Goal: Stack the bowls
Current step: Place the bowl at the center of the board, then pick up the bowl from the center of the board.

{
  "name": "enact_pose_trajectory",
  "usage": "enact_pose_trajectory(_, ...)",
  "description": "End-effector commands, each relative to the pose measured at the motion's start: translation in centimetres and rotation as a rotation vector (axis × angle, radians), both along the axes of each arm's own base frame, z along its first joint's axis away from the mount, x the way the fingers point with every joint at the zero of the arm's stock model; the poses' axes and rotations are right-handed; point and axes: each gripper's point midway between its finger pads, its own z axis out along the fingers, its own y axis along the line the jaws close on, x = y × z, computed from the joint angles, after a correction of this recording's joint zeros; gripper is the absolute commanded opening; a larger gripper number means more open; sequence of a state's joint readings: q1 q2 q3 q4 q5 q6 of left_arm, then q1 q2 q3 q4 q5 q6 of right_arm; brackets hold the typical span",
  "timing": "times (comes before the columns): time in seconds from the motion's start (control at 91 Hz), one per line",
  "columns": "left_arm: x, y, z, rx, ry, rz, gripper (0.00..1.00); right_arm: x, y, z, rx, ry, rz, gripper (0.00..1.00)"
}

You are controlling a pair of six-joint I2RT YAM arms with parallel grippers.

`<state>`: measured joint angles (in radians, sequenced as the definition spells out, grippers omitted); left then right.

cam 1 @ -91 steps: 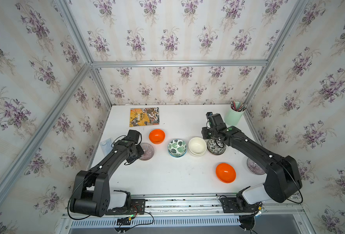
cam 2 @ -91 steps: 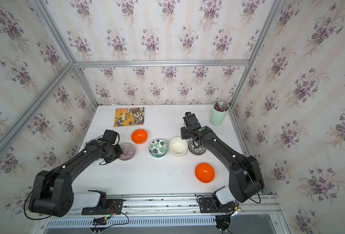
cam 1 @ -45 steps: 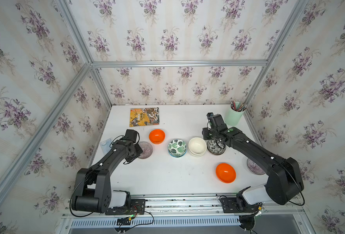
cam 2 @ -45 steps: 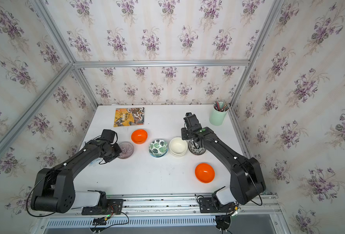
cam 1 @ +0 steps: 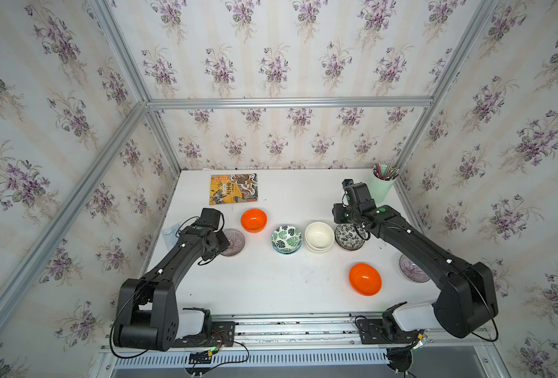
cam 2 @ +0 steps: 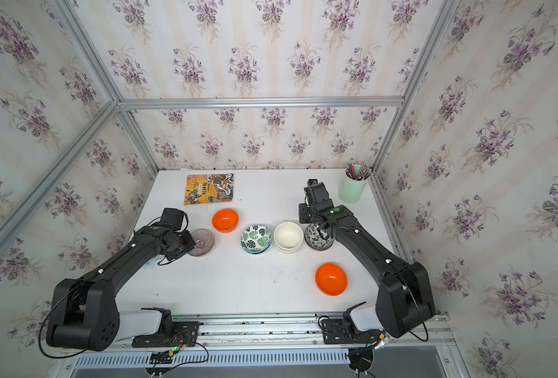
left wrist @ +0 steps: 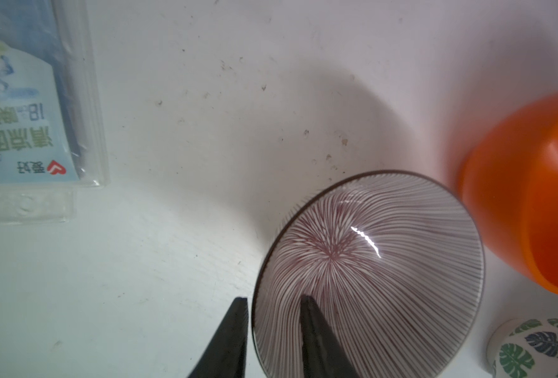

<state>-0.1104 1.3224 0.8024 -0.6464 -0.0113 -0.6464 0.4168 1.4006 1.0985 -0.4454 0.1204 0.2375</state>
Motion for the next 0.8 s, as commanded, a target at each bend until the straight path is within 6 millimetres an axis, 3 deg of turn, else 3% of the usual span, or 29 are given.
enact_pose_trajectory(0.0, -0.5, 0.9, 1.3, 0.051, -0.012, -0.006, 0.36, 0.0, -2.9, 0.4, 0.031, -0.001, -0.101, 0.51)
enact_pose_trajectory(0.066, -0.8, 1.7, 2.7, 0.094, -0.041, -0.003, 0.44, -0.1, -6.5, 0.6, 0.076, -0.024, -0.232, 0.51)
enact_pose_trajectory(0.121, -0.6, 1.7, 4.1, 0.106, -0.086, -0.031, 0.52, -0.8, -10.7, 0.7, 0.105, -0.045, -0.376, 0.52)
enact_pose_trajectory(0.209, 0.1, 0.5, 6.1, 0.103, -0.153, -0.1, 0.64, -2.8, -16.7, 0.4, 0.146, -0.065, -0.606, 0.55)
enact_pose_trajectory(0.297, 0.9, -1.1, 7.7, 0.108, -0.17, -0.183, 0.74, -5.1, -20.5, -0.2, 0.156, -0.063, -0.749, 0.57)
enact_pose_trajectory(0.341, 1.3, -2.1, 8.3, 0.107, -0.17, -0.226, 0.75, -5.9, -21.6, -1.0, 0.148, -0.042, -0.787, 0.57)
enact_pose_trajectory(0.396, 1.7, -3.7, 8.9, 0.095, -0.175, -0.289, 0.85, -6.9, -22.8, -2.2, 0.134, -0.001, -0.838, 0.57)
enact_pose_trajectory(0.528, 2.0, -6.4, 9.7, 0.099, -0.171, -0.406, 0.85, -8.0, -23.7, -4.7, 0.147, 0.064, -0.891, 0.56)
enact_pose_trajectory(0.791, 2.1, -7.2, 10.0, 0.091, -0.177, -0.441, 0.85, -9.1, -24.1, -8.0, 0.11, 0.13, -0.928, 0.57)
